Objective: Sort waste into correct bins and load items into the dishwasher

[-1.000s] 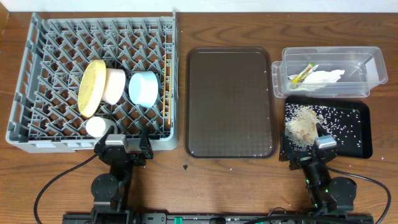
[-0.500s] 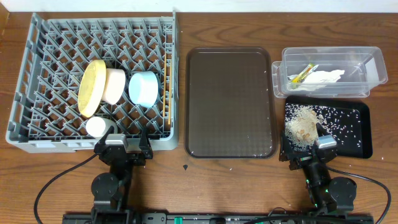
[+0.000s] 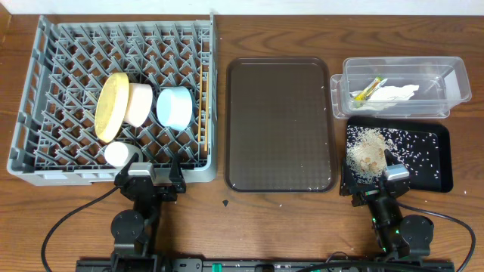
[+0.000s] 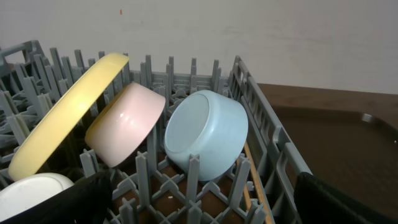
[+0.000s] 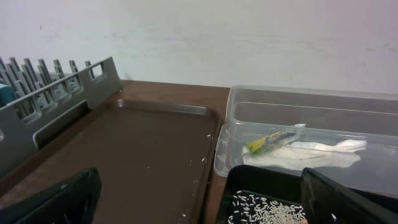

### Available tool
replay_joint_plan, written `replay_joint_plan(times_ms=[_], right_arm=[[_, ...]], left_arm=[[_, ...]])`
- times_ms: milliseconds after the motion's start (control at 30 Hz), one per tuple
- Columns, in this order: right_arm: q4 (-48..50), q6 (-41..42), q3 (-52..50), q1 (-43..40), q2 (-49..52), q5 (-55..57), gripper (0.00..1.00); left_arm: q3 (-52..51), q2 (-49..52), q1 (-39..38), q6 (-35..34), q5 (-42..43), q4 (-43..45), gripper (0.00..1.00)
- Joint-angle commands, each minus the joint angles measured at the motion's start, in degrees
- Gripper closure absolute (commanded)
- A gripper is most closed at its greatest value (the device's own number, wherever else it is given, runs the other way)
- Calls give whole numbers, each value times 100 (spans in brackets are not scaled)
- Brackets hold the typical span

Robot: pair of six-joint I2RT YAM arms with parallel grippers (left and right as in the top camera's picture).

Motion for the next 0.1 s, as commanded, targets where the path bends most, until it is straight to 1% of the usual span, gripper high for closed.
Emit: replay_joint_plan(times_ms=[0,67], right_arm=[[-22,-44,-7,-33,-7,11,1],[-24,-44,-7,-33,-7,11,1]], left_arm=[[-48,13,22,-72,57,-258,7],[-48,13,22,-72,57,-258,7]])
